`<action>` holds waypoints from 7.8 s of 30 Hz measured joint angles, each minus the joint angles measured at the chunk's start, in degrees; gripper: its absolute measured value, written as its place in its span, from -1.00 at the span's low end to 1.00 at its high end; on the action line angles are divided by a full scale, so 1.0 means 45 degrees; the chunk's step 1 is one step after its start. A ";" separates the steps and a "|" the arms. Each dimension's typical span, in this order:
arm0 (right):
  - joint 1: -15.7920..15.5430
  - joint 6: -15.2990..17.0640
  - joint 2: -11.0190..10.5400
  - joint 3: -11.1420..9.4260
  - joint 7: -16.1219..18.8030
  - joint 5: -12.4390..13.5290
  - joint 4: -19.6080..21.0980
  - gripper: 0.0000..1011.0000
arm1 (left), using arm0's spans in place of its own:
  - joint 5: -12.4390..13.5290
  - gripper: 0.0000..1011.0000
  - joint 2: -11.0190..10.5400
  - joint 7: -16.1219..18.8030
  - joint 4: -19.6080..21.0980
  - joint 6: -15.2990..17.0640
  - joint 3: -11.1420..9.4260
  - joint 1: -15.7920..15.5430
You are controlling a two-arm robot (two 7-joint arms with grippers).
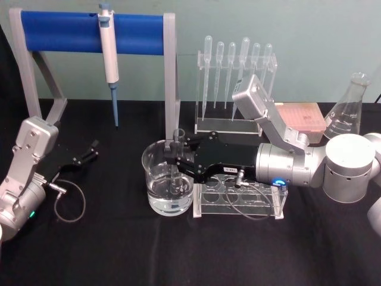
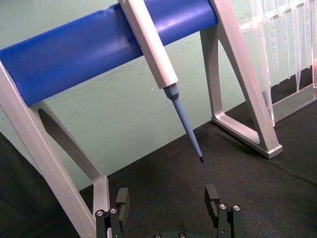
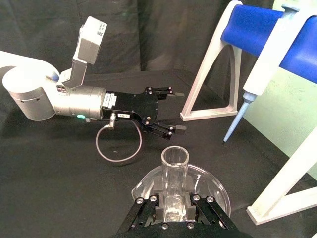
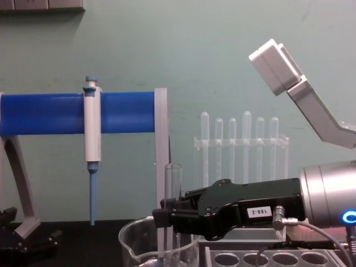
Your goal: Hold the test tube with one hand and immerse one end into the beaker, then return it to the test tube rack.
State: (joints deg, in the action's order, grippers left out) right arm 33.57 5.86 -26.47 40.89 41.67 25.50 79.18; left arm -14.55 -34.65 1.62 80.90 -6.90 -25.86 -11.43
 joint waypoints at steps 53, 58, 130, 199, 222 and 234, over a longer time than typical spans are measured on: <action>0.0000 0.0001 0.0000 0.0001 0.0000 0.0000 0.0000 -0.56 | -0.0001 0.98 0.0000 0.0000 0.0000 0.0000 0.0000 0.0000; 0.0000 0.0000 0.0000 0.0000 0.0000 0.0000 0.0000 -0.56 | 0.0000 0.98 0.0000 0.0000 0.0000 0.0000 0.0001 0.0000; 0.0000 0.0000 0.0000 0.0000 0.0000 0.0000 0.0000 -0.56 | 0.0000 0.98 0.0000 0.0000 0.0000 0.0000 0.0000 -0.0001; 0.0000 0.0000 0.0001 0.0000 0.0000 -0.0001 0.0000 -0.56 | 0.0000 0.98 0.0000 0.0000 0.0000 0.0000 0.0001 0.0000; 0.0000 0.0000 0.0001 0.0000 0.0000 0.0000 0.0000 -0.56 | 0.0000 0.98 0.0000 0.0000 0.0000 0.0000 0.0001 0.0000; 0.0137 0.0032 0.0101 -0.0037 0.0062 0.0037 0.0019 -0.56 | 0.0000 0.98 0.0000 0.0000 0.0000 0.0000 0.0000 -0.0001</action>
State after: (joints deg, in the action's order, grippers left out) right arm 34.19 6.01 -26.02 40.72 41.95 25.67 79.26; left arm -14.55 -34.64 1.62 80.90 -6.91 -25.86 -11.44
